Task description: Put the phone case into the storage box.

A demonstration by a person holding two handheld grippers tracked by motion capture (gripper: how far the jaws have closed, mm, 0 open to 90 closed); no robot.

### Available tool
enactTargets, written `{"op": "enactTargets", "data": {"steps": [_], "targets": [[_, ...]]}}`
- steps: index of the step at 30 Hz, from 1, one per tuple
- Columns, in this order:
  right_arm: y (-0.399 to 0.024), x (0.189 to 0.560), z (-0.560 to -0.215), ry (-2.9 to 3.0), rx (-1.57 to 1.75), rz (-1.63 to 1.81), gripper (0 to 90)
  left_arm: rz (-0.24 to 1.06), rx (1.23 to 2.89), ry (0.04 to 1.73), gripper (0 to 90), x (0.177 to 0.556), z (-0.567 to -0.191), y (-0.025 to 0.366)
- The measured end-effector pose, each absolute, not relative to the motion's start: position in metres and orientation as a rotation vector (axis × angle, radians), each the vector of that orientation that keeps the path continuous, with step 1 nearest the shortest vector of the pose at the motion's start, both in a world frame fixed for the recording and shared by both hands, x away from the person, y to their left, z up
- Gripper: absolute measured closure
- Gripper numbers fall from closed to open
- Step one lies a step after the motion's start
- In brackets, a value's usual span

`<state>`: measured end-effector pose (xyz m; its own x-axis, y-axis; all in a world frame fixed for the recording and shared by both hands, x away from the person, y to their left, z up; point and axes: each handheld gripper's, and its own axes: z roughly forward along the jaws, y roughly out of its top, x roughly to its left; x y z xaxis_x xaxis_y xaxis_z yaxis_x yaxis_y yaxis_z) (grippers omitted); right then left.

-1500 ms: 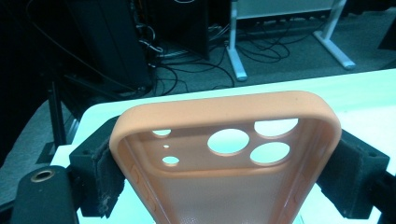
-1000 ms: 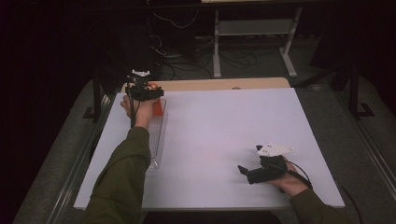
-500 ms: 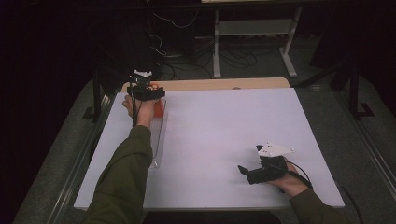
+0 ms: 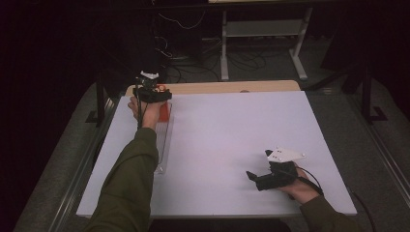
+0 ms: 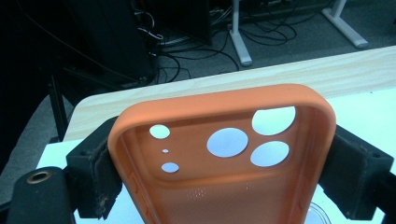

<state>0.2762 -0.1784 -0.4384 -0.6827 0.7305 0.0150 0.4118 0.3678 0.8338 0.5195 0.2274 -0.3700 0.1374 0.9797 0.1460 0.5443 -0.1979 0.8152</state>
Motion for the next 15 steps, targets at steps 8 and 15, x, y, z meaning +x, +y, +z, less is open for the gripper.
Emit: {"op": "enactTargets", "data": {"steps": [8,15], "targets": [[-0.1784,0.2761,-0.4381,2.276,1.001,1.234,0.0,0.919,1.8,1.459,4.6,0.5219,-0.3667,0.2266],[-0.1789,0.2759,-0.4378,2.277,1.0,1.234,0.0,0.895,1.813,1.432,1.6,0.5214,-0.3639,0.2281]]}}
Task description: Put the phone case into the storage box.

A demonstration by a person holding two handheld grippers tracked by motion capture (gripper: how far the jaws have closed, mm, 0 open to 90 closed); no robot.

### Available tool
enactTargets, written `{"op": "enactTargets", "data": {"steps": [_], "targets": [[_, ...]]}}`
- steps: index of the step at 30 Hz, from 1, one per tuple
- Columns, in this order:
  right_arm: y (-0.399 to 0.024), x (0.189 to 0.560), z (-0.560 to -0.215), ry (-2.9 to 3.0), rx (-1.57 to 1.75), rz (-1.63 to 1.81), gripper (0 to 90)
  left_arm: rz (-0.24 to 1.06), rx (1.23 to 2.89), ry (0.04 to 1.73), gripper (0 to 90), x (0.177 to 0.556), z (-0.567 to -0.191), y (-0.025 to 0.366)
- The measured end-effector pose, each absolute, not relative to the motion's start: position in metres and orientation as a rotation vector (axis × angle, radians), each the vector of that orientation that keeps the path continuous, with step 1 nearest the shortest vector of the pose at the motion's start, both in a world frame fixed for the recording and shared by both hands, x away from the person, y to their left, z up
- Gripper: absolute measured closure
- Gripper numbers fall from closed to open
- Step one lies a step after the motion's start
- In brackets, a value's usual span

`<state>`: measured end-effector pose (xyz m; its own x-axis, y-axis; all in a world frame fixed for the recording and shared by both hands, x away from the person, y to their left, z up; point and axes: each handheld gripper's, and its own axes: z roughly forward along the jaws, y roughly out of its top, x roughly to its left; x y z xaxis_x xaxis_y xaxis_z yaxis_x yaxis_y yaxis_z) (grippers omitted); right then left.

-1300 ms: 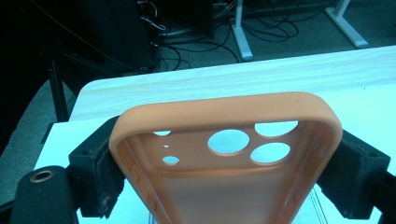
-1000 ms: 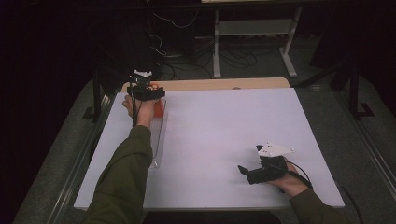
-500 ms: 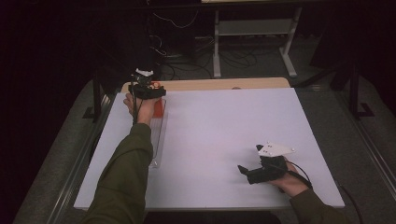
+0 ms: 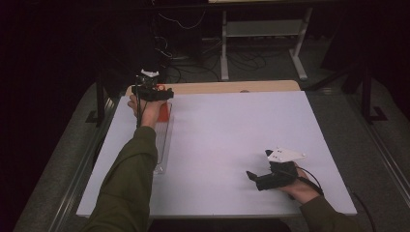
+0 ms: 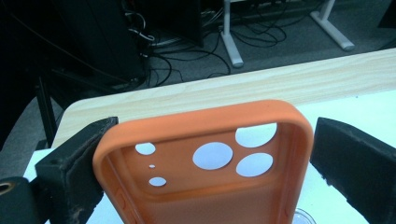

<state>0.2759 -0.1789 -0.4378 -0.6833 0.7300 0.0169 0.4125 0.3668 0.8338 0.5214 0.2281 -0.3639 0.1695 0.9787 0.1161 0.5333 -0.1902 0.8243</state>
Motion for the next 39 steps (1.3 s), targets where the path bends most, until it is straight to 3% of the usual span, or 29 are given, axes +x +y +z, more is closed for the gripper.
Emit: {"op": "enactTargets", "data": {"steps": [9,20,39], "targets": [[-0.179,0.276,-0.438,2.278,1.001,1.234,0.0,0.893,1.828,1.368,0.0,0.52,-0.34,0.234],[-0.179,0.277,-0.436,2.275,0.999,1.232,0.0,0.742,1.884,1.261,0.0,0.504,-0.326,0.241],[-0.183,0.277,-0.427,2.29,0.977,1.247,0.0,0.6,1.895,1.091,0.0,0.464,-0.318,0.252]]}}
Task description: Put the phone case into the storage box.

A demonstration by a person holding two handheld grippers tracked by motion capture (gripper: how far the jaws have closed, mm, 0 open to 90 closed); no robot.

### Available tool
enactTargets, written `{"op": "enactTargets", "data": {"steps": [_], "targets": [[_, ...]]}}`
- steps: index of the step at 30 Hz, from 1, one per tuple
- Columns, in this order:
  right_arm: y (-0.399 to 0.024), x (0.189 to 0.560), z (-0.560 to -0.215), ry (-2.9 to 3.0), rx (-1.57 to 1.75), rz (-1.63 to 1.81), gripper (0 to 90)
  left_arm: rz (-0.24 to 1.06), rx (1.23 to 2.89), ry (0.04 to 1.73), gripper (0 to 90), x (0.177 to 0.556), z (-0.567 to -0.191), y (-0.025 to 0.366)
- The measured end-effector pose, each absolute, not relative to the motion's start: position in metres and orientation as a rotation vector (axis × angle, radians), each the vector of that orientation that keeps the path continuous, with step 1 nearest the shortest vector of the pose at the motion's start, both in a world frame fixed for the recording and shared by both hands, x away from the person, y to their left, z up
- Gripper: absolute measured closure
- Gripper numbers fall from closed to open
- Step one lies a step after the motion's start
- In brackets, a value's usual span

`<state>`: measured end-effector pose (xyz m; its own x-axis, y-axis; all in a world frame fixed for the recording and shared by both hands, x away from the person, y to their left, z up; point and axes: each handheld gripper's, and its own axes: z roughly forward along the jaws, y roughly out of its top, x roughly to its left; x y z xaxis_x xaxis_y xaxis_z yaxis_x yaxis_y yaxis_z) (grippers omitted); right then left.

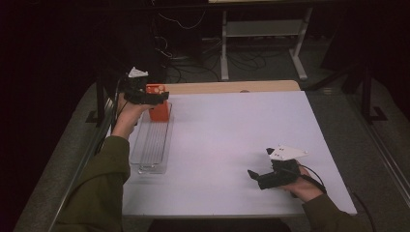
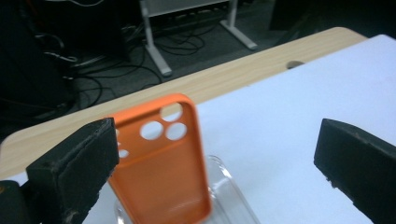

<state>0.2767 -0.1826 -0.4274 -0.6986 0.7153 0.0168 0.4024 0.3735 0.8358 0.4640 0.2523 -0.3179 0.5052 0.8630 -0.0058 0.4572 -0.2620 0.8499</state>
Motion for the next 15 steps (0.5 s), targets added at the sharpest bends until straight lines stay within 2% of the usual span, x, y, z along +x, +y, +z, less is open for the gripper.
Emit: {"op": "enactTargets", "data": {"steps": [9,15], "targets": [[-0.186,0.277,-0.42,2.296,0.957,1.276,0.0,0.502,1.886,0.993,0.0,0.435,-0.314,0.248],[-0.189,0.276,-0.416,2.293,0.956,1.285,0.0,0.482,1.907,0.932,0.0,0.414,-0.318,0.245]]}}
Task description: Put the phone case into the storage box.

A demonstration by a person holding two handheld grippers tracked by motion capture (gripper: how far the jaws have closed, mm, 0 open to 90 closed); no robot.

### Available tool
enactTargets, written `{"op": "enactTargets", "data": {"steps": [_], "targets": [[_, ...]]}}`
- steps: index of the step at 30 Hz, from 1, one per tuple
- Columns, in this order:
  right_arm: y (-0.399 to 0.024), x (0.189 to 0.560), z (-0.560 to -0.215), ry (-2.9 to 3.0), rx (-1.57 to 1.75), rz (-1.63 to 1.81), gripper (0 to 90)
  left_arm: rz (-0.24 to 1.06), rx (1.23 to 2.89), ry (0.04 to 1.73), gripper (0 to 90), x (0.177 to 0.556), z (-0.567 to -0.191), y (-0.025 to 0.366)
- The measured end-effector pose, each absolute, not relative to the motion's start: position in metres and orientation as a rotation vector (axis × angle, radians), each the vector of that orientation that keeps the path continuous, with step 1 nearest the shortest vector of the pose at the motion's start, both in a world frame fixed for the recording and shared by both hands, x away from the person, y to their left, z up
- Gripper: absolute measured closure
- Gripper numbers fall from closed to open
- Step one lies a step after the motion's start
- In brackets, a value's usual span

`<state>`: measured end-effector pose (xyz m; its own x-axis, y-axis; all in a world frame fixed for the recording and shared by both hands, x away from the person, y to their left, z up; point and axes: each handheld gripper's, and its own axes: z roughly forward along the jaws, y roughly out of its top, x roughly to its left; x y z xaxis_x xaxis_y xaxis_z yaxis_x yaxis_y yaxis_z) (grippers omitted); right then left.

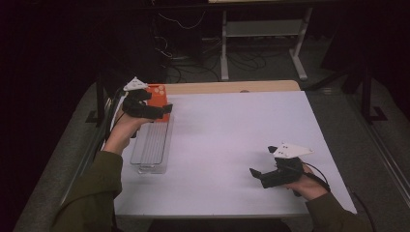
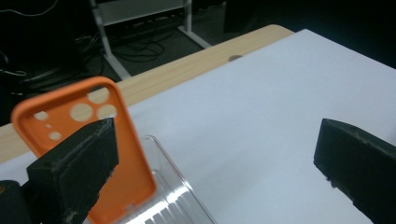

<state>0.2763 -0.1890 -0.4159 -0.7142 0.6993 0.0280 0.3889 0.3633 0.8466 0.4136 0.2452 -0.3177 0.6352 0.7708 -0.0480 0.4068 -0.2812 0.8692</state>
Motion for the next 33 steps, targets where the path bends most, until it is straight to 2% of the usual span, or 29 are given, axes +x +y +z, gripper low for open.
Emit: {"op": "enactTargets", "data": {"steps": [16,33], "targets": [[-0.191,0.274,-0.412,2.3,0.941,1.302,0.0,0.389,1.936,0.817,0.0,0.363,-0.338,0.238],[-0.191,0.271,-0.406,2.3,0.902,1.328,0.0,0.321,1.971,0.728,0.0,0.325,-0.369,0.23]]}}
